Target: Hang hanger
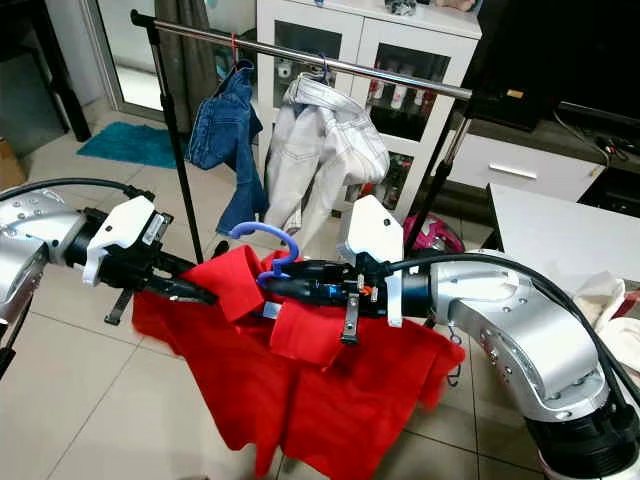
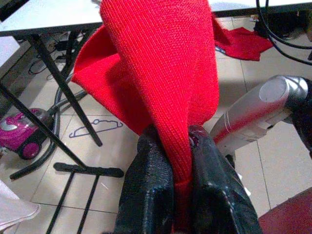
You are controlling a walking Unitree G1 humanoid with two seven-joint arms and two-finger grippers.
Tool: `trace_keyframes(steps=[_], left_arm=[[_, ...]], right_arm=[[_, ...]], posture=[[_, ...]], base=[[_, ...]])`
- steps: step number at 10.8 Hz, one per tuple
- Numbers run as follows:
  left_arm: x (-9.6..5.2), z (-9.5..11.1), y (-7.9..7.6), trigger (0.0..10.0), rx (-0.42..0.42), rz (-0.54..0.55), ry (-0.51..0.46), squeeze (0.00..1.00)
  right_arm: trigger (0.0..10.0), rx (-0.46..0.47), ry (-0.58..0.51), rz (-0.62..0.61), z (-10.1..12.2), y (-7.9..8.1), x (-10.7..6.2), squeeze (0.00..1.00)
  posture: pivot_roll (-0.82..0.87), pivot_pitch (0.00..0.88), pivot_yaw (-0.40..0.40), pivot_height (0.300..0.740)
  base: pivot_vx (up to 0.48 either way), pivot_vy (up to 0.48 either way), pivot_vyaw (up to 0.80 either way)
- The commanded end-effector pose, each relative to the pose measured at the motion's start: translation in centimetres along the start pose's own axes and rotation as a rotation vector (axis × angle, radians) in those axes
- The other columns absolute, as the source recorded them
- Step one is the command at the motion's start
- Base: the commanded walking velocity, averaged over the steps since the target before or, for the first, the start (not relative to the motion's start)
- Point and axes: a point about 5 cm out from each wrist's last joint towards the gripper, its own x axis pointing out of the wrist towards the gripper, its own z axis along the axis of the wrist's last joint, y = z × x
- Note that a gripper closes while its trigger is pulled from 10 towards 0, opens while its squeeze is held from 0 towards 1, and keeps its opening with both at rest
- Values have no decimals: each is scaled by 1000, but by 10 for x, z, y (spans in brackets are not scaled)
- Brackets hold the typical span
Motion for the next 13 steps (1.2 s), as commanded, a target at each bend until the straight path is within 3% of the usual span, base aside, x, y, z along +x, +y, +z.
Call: trace_keyframes(steps=[1, 2, 3, 5, 6, 8, 9, 12, 13], left_arm=[[-3, 8, 1, 0, 31, 31, -28, 0], [-6, 7, 0, 0, 23, 58, -31, 0], [-8, 6, 0, 0, 17, 80, -31, 0], [-13, 1, 1, 0, -11, 156, -32, 0], [-15, -6, 5, 0, -30, 255, -10, 0], [-14, -7, 8, 0, -50, 312, -32, 0], [-11, -7, 14, 0, -66, 370, -54, 0], [-6, 2, 19, 0, -78, 407, -137, 0], [-5, 4, 18, 0, -78, 399, -154, 0]], right_arm=[[10000, -42, -8, -19, 6, -4, -1, 0], [10000, -26, -7, -31, 5, -6, 0, 0], [10000, -19, -2, -43, 4, -8, 0, 1000], [10000, -7, 3, -143, 1, -16, -8, 1000], [10000, -1, 1, -173, 2, -15, -16, 1000], [10000, 16, 6, -185, -2, -9, -19, 1000], [10000, 36, 3, -186, -3, -4, -14, 1000], [10000, 102, 31, -250, -15, 1, 13, 1000], [10000, 113, 41, -285, -17, -2, 17, 604]], posture=[[64, 0, -95, 740], [64, 0, -95, 740], [66, 0, -95, 740], [68, 0, -95, 740], [69, 0, -94, 740], [65, 0, -89, 740], [65, 0, -89, 740], [64, 0, -86, 740], [67, 0, -88, 740]], base=[[0, 0, 0], [0, 0, 0], [0, 0, 0], [0, 0, 0], [0, 0, 0], [0, 0, 0], [0, 0, 0], [0, 0, 0], [0, 0, 0]])
